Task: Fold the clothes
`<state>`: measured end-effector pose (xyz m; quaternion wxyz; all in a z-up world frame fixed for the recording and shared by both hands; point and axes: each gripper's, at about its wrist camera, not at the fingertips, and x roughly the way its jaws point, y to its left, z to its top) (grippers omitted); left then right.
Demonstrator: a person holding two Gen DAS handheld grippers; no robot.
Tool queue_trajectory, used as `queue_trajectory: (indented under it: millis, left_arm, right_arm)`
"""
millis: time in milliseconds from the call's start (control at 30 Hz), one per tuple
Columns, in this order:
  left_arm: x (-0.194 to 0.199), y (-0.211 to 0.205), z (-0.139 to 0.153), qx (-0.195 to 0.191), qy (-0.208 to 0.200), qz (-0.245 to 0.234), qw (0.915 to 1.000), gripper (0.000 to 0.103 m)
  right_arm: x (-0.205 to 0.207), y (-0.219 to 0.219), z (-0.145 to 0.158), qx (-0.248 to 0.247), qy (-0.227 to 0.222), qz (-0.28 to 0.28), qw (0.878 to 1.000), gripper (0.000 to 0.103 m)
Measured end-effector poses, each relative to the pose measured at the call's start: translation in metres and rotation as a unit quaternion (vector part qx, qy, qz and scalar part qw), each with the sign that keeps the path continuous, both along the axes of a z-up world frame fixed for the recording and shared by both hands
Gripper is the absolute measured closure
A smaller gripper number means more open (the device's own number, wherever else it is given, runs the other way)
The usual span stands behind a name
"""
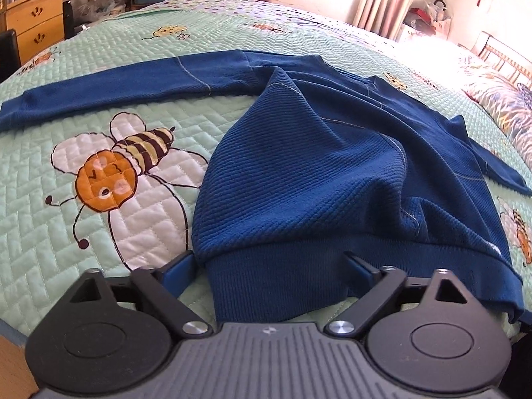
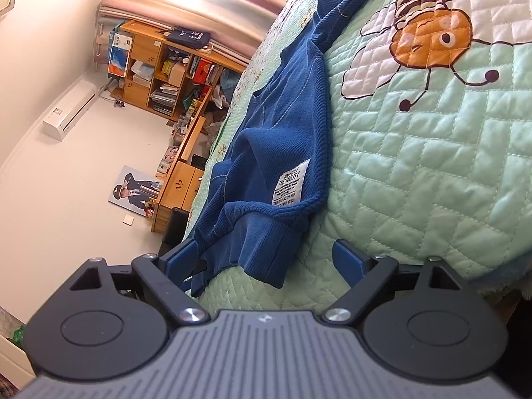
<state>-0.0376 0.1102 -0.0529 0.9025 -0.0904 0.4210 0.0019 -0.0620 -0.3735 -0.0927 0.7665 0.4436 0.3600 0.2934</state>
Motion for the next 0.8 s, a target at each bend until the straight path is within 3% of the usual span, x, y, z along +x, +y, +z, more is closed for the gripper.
queue_trajectory:
  millis: [267, 400, 500, 600, 700, 800]
  left_arm:
    - [0.001, -0.008, 0.004, -0.005, 0.001, -0.036, 0.9994, 0.081]
    - [0.000, -0.014, 0.006, 0.006, -0.002, -0.045, 0.9990, 0.084]
    - [-0.002, -0.011, 0.010, -0.012, -0.004, -0.046, 0.9989, 0.085]
    - [-0.008, 0.004, 0.021, -0.076, -0.014, -0.041, 0.9961, 0.086]
    - [-0.021, 0.027, 0.035, -0.147, -0.030, -0.035, 0.9880, 0.086]
    - [-0.036, 0.046, 0.038, -0.169, -0.035, -0.015, 0.9849, 0.086]
  right_arm:
    - [0.000, 0.001, 0.000, -0.004, -0.003, -0.001, 1.000, 0.014]
    - [0.001, 0.001, 0.000, -0.003, -0.004, -0.001, 1.000, 0.014]
    - [0.001, 0.001, 0.000, -0.001, -0.004, -0.001, 1.000, 0.014]
    - [0.002, 0.000, 0.000, 0.005, -0.002, 0.000, 1.000, 0.014]
    - [0.003, -0.004, -0.002, 0.020, 0.007, -0.002, 1.000, 0.014]
    - [0.004, -0.010, -0.003, 0.036, 0.017, -0.005, 0.999, 0.014]
